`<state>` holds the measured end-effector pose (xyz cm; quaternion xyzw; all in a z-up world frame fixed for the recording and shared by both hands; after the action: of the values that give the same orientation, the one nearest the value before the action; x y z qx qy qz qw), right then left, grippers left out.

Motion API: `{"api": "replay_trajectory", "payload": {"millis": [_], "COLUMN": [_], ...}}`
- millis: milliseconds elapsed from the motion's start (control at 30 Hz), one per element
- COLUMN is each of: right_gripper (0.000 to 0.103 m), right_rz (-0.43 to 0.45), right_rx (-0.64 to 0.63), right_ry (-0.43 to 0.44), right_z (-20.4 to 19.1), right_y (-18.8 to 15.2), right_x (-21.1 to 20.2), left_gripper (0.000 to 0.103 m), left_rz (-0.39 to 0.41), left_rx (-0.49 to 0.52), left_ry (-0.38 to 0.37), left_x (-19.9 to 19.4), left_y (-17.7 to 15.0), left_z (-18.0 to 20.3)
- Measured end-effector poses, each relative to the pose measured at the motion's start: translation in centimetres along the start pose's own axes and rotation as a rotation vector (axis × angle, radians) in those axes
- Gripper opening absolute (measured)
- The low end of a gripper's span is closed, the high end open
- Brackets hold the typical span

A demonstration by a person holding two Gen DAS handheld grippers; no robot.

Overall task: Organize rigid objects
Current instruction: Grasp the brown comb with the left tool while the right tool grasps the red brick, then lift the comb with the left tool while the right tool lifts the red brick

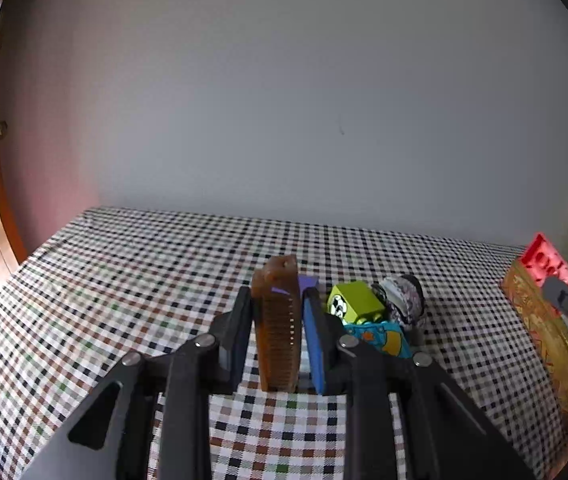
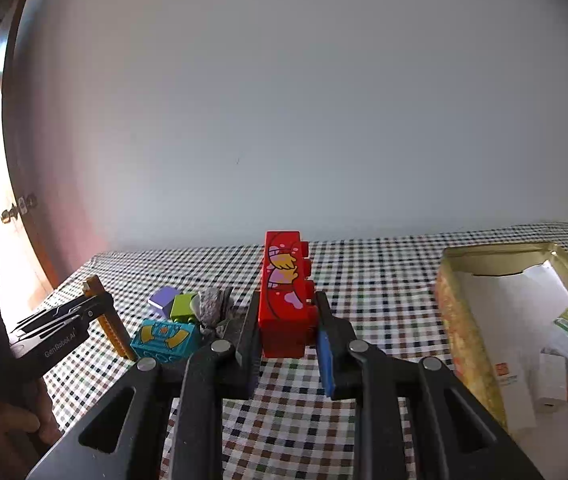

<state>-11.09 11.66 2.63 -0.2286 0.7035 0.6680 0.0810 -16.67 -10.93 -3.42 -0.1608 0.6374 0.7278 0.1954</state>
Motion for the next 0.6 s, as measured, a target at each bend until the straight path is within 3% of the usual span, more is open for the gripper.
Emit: {"api": "replay_trajectory", "payload": {"millis": [600], "right_gripper": [0.025], "right_rz": [0.058], "right_rx": [0.005], "right_ry": [-0.043], "right_z": [1.9], "right_y": [-0.4], "right_x": [-2.0], "left_gripper": [0.024], "left_rz": [0.037], "left_rx": [0.046], "left_ry": [0.003], "left_x": [-0.5], "left_y": [0.0], "left_z": [2.5]}}
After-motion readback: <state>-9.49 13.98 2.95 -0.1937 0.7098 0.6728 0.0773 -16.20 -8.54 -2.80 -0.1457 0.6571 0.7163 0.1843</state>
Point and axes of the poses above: each gripper's, at about its wrist camera, not at the fingertips, and x roughly the way its jaws point, z to its right, y to its top, the point moved 6 cm from there along x, roughly the way its jaws point, and after that the axes turned 5 degrees about -y, right-handed, at the moved point
